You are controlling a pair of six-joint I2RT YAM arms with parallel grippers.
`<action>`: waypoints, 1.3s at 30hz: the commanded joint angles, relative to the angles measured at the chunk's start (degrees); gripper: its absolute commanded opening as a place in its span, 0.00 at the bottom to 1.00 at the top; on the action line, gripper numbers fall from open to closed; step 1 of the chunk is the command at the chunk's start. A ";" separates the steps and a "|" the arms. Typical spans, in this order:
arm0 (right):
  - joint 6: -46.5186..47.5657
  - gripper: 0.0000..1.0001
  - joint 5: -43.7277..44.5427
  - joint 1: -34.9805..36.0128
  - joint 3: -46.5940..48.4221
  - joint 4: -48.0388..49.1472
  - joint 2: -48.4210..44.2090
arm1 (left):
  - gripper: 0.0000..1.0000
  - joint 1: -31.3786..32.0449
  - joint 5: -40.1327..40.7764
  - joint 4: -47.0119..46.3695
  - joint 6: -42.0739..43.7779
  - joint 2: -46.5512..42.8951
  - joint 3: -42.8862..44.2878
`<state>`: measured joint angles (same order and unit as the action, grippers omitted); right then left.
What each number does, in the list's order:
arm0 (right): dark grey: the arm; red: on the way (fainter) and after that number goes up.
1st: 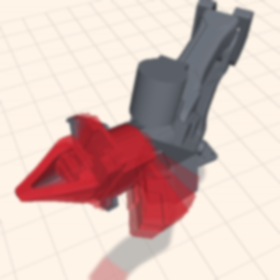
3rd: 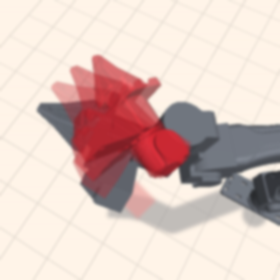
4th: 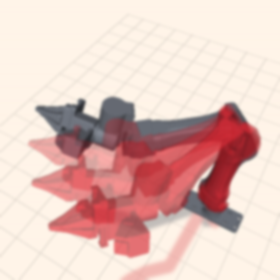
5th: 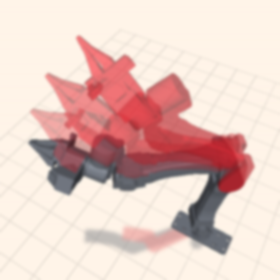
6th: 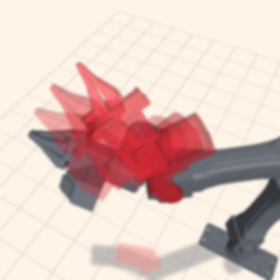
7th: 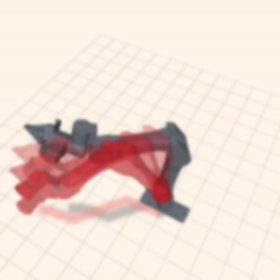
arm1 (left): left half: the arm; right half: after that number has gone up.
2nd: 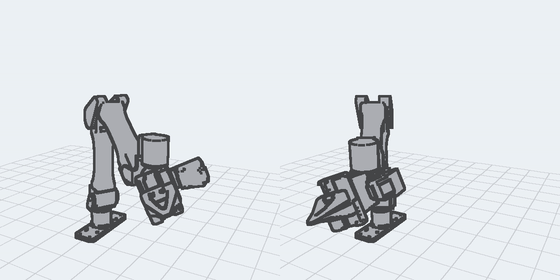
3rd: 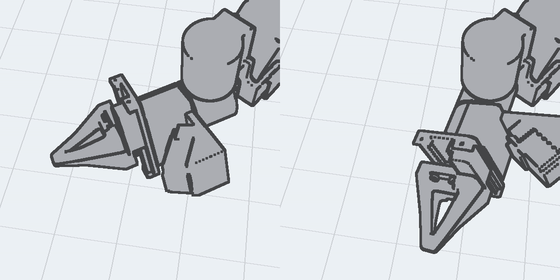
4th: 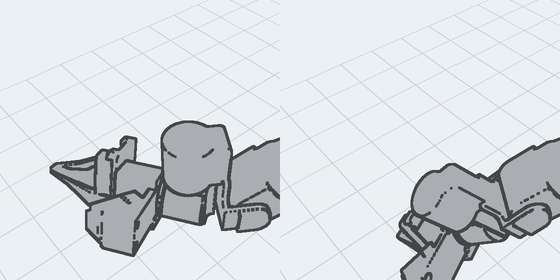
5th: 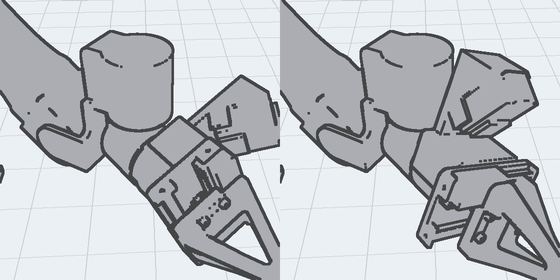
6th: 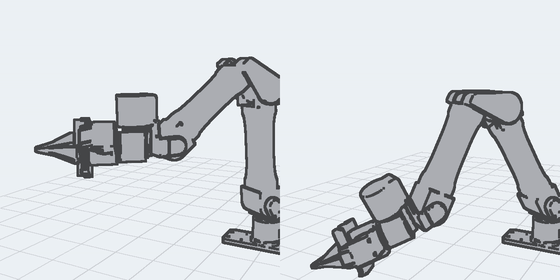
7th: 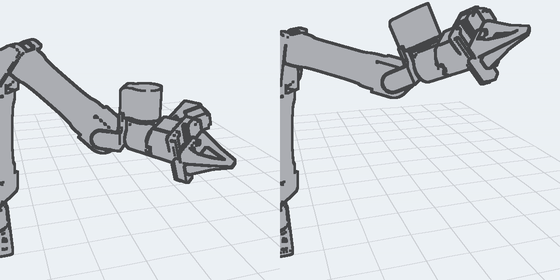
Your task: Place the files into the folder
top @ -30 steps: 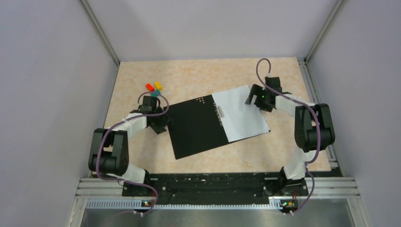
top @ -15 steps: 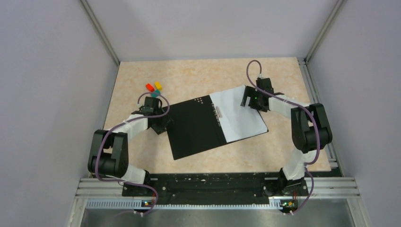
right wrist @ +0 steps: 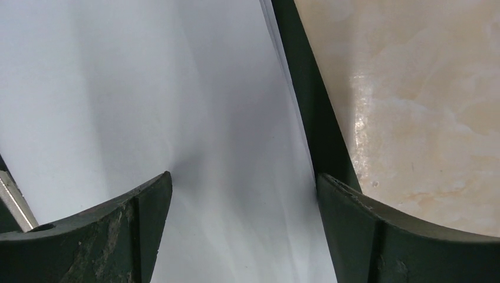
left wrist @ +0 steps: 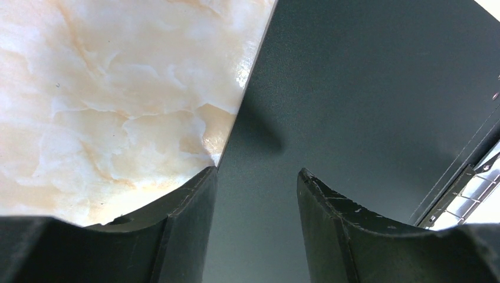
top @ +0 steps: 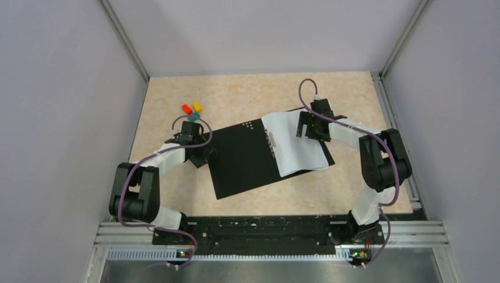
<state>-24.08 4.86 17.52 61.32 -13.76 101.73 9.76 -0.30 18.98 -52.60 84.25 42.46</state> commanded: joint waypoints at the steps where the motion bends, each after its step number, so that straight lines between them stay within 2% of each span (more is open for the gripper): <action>1: 0.46 0.91 4.33 0.58 2.12 -4.21 -2.02 | 0.58 0.27 2.40 7.49 0.80 0.50 -1.89; 9: 2.15 0.91 6.48 0.55 3.18 -4.84 -1.97 | 0.58 0.27 2.68 8.35 2.18 0.23 -0.28; 26: 3.46 0.91 1.22 0.48 7.29 -3.90 3.70 | 0.57 0.26 2.06 8.44 3.35 1.95 0.95; 39: 4.30 0.91 5.52 0.52 8.73 -7.55 3.56 | 0.59 0.26 3.31 9.80 5.06 0.34 2.83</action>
<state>-20.53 7.79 17.52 66.67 -19.20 105.19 9.91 0.54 24.12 -49.56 84.66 44.36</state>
